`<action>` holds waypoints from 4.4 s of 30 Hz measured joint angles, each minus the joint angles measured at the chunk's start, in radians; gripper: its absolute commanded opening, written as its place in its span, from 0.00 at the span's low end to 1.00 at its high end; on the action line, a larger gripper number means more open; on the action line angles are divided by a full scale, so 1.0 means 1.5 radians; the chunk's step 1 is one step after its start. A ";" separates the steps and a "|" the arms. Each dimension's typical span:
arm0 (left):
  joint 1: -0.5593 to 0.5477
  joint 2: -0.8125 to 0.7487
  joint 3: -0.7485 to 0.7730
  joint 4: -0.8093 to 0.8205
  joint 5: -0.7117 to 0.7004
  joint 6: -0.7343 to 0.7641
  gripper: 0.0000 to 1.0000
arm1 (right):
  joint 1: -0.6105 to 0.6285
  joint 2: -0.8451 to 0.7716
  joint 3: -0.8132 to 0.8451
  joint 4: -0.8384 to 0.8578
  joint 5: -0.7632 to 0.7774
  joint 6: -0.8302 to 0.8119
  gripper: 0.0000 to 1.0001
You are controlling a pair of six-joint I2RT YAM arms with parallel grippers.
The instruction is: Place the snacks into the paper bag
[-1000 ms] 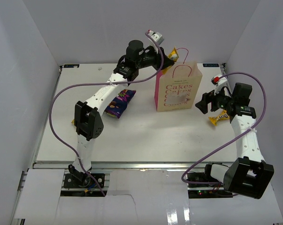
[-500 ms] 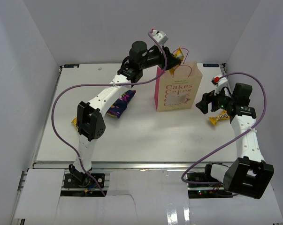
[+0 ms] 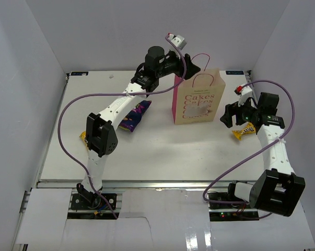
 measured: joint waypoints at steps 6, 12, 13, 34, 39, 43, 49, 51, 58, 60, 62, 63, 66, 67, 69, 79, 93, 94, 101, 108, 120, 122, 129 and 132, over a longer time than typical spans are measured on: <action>0.013 -0.136 -0.151 -0.048 -0.107 0.018 0.80 | -0.001 0.075 0.028 -0.023 0.184 0.073 0.84; 0.063 -0.476 -0.554 -0.039 -0.245 -0.016 0.86 | -0.023 0.133 0.026 -0.058 0.344 0.239 0.86; 0.073 -0.529 -0.613 -0.046 -0.263 -0.030 0.86 | -0.026 0.140 0.026 -0.059 0.362 0.265 0.86; 0.122 -0.846 -1.003 -0.137 -0.419 -0.297 0.86 | -0.056 0.374 0.053 0.016 0.514 0.571 0.63; 0.122 -0.853 -1.004 -0.146 -0.423 -0.310 0.86 | -0.057 0.357 0.038 0.050 0.496 0.558 0.25; 0.122 -0.859 -1.007 -0.152 -0.427 -0.314 0.86 | -0.057 0.295 -0.005 0.076 0.466 0.527 0.08; 0.122 -0.860 -1.007 -0.153 -0.431 -0.315 0.86 | -0.057 0.172 -0.021 0.131 0.334 0.381 0.08; 0.122 -0.860 -1.008 -0.153 -0.432 -0.314 0.86 | -0.058 0.139 -0.002 0.137 0.259 0.316 0.08; 0.123 -0.861 -1.013 -0.151 -0.434 -0.314 0.86 | -0.024 0.132 0.226 0.145 0.017 0.099 0.08; 0.123 -0.862 -1.015 -0.151 -0.434 -0.314 0.86 | 0.009 0.153 0.307 0.143 -0.020 0.038 0.08; 0.123 -0.862 -1.017 -0.151 -0.434 -0.314 0.86 | 0.047 0.188 0.388 0.140 -0.060 -0.019 0.08; 0.123 -0.863 -1.017 -0.151 -0.434 -0.314 0.86 | 0.068 0.212 0.431 0.133 -0.078 -0.054 0.08; 0.123 -0.873 -1.019 -0.153 -0.433 -0.315 0.86 | 0.115 0.281 0.517 0.099 -0.112 -0.124 0.08; 0.123 -0.879 -1.020 -0.154 -0.433 -0.317 0.86 | 0.127 0.306 0.543 0.085 -0.120 -0.142 0.08; 0.123 -0.891 -1.021 -0.156 -0.434 -0.320 0.86 | 0.139 0.354 0.587 0.060 -0.132 -0.169 0.08; 0.123 -0.933 -1.029 -0.179 -0.437 -0.334 0.86 | 0.167 0.407 0.596 -0.008 -0.146 -0.225 0.10; 0.123 -0.916 -1.029 -0.213 -0.475 -0.366 0.85 | 0.183 0.347 0.514 -0.011 -0.130 -0.233 0.62; 0.124 -0.908 -1.026 -0.228 -0.487 -0.375 0.85 | 0.183 0.346 0.514 -0.010 -0.125 -0.232 0.63; 0.256 -0.724 -0.936 -0.380 -0.534 -0.428 0.91 | 0.163 0.317 0.514 -0.010 -0.078 -0.182 0.66; 0.345 -0.493 -0.836 -0.525 -0.642 -0.465 0.90 | 0.115 0.255 0.493 -0.001 -0.006 -0.112 0.70; 0.408 -0.327 -0.788 -0.475 -0.676 -0.370 0.37 | 0.005 0.192 0.345 0.002 -0.009 -0.058 0.71; 0.422 -0.326 -0.789 -0.463 -0.664 -0.356 0.28 | 0.003 0.180 0.318 0.003 -0.013 -0.056 0.71; 0.450 -0.361 -0.802 -0.434 -0.601 -0.305 0.00 | -0.008 0.120 0.240 -0.001 -0.049 -0.042 0.70; 0.450 -0.414 -0.802 -0.406 -0.510 -0.270 0.00 | -0.016 0.104 0.219 -0.009 -0.071 -0.044 0.70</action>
